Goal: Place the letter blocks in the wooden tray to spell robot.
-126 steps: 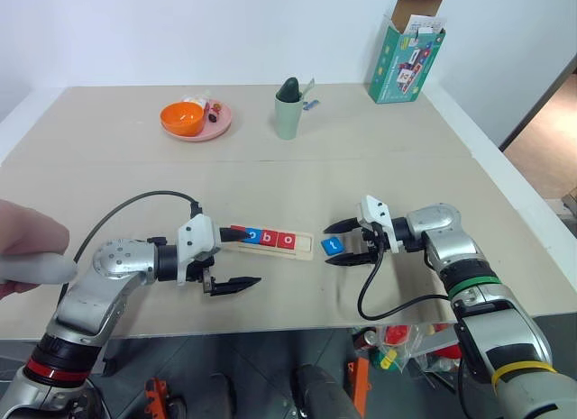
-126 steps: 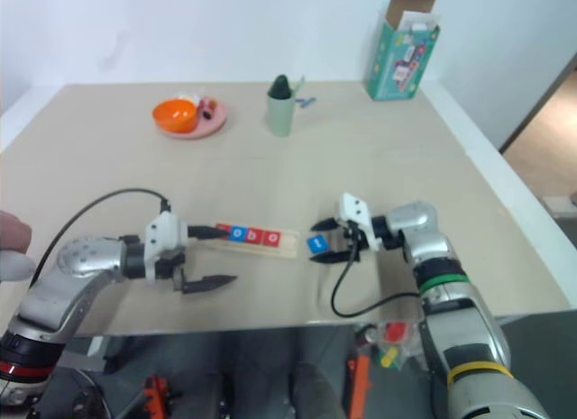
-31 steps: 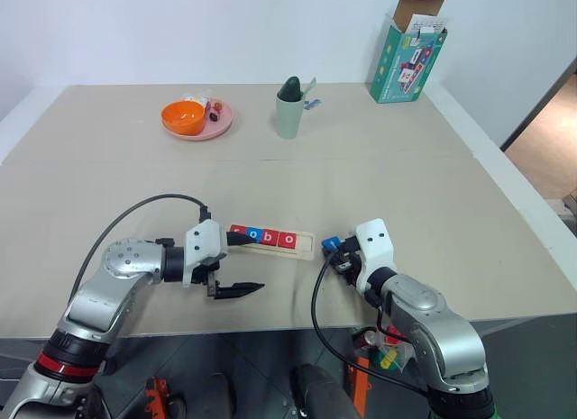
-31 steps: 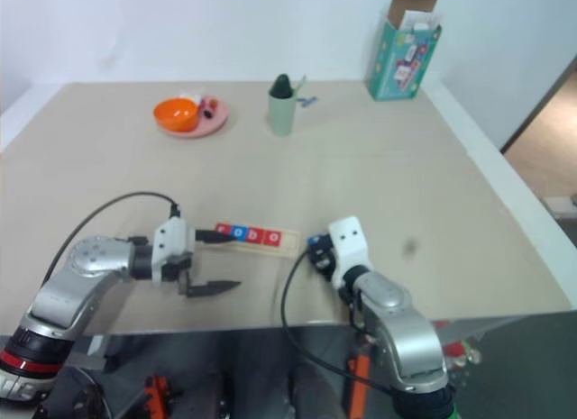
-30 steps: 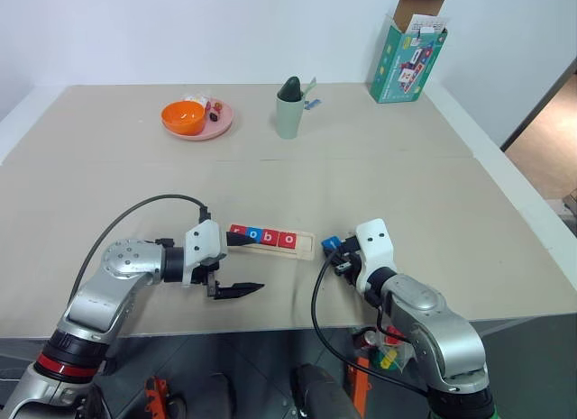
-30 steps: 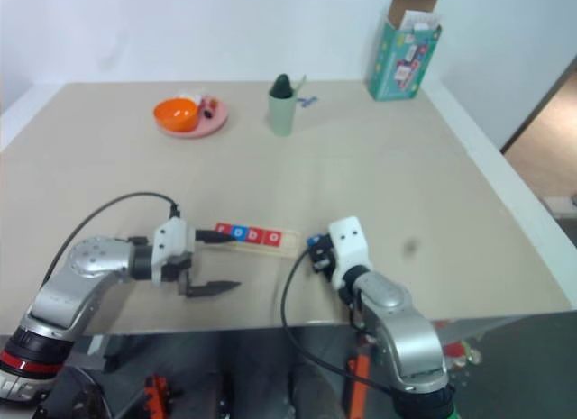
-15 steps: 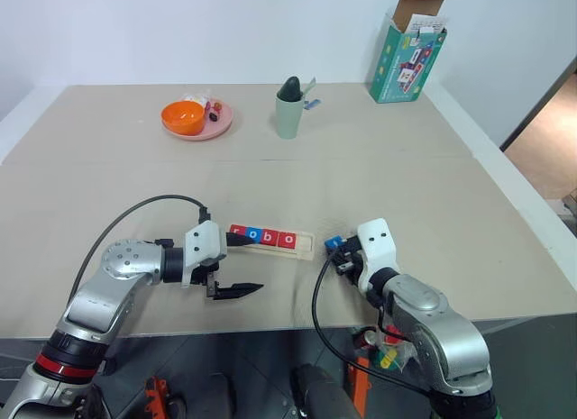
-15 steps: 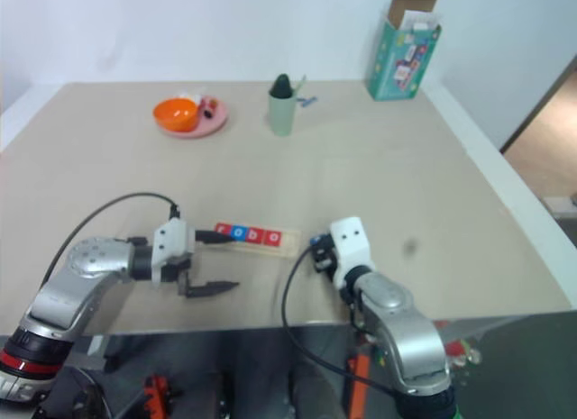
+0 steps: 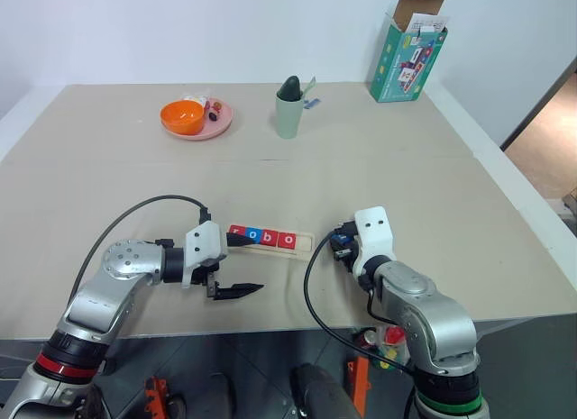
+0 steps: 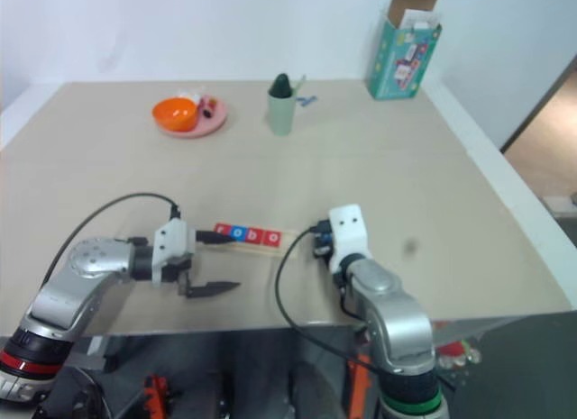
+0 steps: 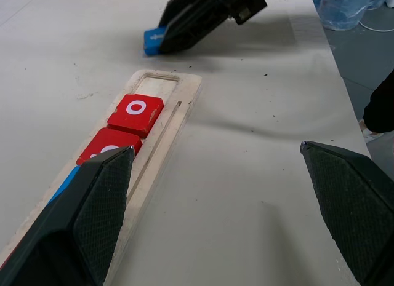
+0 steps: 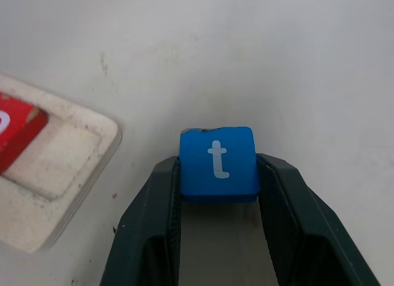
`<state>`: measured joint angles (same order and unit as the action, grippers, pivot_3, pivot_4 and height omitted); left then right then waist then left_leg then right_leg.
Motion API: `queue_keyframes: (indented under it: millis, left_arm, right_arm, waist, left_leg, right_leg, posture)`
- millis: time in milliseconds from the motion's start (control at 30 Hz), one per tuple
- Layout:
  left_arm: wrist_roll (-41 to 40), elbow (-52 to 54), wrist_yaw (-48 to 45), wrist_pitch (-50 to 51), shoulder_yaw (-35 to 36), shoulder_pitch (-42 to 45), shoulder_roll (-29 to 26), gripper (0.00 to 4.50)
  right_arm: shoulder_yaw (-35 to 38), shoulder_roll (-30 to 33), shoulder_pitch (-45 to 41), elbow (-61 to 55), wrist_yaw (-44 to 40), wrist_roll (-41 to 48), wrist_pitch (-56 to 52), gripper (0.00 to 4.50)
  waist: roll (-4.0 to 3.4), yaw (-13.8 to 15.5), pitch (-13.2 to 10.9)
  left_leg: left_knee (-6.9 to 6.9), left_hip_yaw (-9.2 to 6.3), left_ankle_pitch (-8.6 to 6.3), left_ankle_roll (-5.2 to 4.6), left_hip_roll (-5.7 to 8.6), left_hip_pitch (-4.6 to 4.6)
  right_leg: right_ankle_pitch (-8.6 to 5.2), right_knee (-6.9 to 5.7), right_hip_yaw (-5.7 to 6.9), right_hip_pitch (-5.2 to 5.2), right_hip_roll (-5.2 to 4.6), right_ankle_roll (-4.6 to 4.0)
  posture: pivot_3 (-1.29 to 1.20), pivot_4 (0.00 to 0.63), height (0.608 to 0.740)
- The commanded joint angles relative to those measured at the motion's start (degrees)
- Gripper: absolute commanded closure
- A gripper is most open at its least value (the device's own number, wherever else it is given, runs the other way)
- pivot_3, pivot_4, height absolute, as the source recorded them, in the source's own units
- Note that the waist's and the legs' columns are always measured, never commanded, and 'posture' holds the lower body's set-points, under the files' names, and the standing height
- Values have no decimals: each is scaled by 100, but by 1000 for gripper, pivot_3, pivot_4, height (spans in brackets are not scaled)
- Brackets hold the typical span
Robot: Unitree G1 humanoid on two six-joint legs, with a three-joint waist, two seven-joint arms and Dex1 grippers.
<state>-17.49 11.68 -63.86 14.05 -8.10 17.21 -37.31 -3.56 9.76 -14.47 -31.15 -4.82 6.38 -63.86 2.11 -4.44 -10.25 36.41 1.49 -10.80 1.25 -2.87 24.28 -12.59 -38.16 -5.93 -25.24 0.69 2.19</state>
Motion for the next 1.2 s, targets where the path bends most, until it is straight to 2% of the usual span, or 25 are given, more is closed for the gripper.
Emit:
queue_keyframes:
  millis: [33, 67, 100, 133, 300, 367, 467, 533, 667, 733, 833, 967, 1100, 1200]
  left_arm:
    - [22, 81, 24, -73, 65, 1, -77, 0]
    - [26, 82, 19, -78, 65, 0, -81, 0]
    - [30, 81, 16, -82, 66, -1, -84, 0]
    - [32, 77, 14, -85, 66, -1, -86, 0]
    - [42, 55, 12, -104, 62, 1, -90, 0]
    - [48, 56, 14, -106, 60, 0, -91, 0]
    - [65, 30, 4, -121, 55, 13, -81, 0]
    - [78, -6, -11, -141, 48, 38, -71, 0]
    - [145, -131, -64, -274, -22, 113, -42, 0]
    - [158, -164, -61, -318, -48, 135, -13, 0]
    - [158, -157, -35, -338, -66, 126, 23, 0]
    - [154, -82, 3, -324, -34, 66, 7, 0]
    - [137, 49, 49, -259, 55, -31, -86, 0]
    - [112, 128, 77, -234, 113, -118, -147, 0]
  right_arm:
    - [45, -95, -31, -14, -4, 41, 117, 3305]
    - [67, -116, -32, -3, -10, 58, 117, 3305]
    - [79, -127, -36, 6, -17, 64, 126, 2505]
    - [84, -125, -46, 5, -20, 58, 139, 2276]
    - [260, -119, -126, -112, -64, 127, 129, 539]
    - [410, -1, -199, -209, -157, 196, 51, 63]
    - [704, 487, -461, -232, -640, 447, 92, 63]
    - [852, 1048, -719, 36, -1210, 665, 323, 63]
    - [551, 2396, -1306, 1410, -3011, 797, 1658, 63]
    - [314, 2723, -1586, 2192, -3878, 871, 2419, 63]
    - [-93, 2883, -1973, 3404, -5309, 906, 3642, 63]
    - [-687, 2931, -2447, 4850, -6673, 472, 5412, 63]
    - [-829, 2748, -3032, 6401, -7338, 264, 6647, 63]
    - [-865, 2666, -3326, 7237, -7544, 85, 7215, 63]
  waist:
    - [0, 0, 0]
    - [0, -1, 0]
    - [0, -1, 0]
    - [0, -1, 0]
    - [0, -2, 0]
    - [0, -1, 0]
    - [0, -2, 0]
    - [0, -2, -1]
    - [-3, -5, -2]
    - [-1, -7, -2]
    - [0, -28, -1]
    - [-2, -20, -3]
    - [-3, -20, -4]
    - [-3, -18, -4]
  left_leg:
    - [0, 0, 0, 0, 0, 0]
    - [1, 0, 0, 0, 0, 0]
    - [1, 0, 0, 0, 0, 0]
    - [1, 0, 0, 0, 0, 0]
    - [1, 1, 0, 0, 0, 0]
    - [1, 1, 0, 0, 0, 1]
    - [1, 2, 0, 0, 1, 2]
    - [3, 3, 0, 0, 2, 1]
    - [4, 7, 0, -1, 3, -2]
    - [4, 7, 1, -2, 5, -3]
    - [1, 6, -5, -11, 1, -8]
    - [-6, 2, -9, -17, 0, -5]
    - [-6, 6, -10, -17, 2, 0]
    - [-3, 5, -10, -17, 2, -3]
  right_leg:
    - [0, 0, 0, 0, 0, 0]
    - [0, 0, -1, 1, 0, 0]
    - [0, 0, -1, 1, 0, 0]
    - [0, 0, -1, 1, 0, 0]
    - [0, 0, -1, 1, -1, 0]
    - [0, 0, 0, 1, -1, 0]
    - [0, 1, -2, 0, -2, 0]
    - [0, 2, -3, 1, -2, 0]
    - [0, 3, -5, 3, -2, -1]
    - [-1, 7, -4, 5, -3, -2]
    - [0, 8, -4, 7, 4, -1]
    - [9, 6, 0, 5, 7, 25]
    - [8, 8, -4, 4, 3, 31]
    - [10, 7, -4, 6, 2, 30]
  posture:
    - [0, 150, 740]
    - [0, 150, 740]
    - [0, 150, 740]
    - [0, 150, 740]
    - [0, 150, 740]
    - [0, 150, 740]
    - [0, 150, 740]
    - [0, 150, 740]
    - [0, 150, 740]
    - [0, 150, 740]
    - [0, 150, 740]
    - [0, 150, 740]
    - [0, 150, 740]
    - [0, 150, 740]
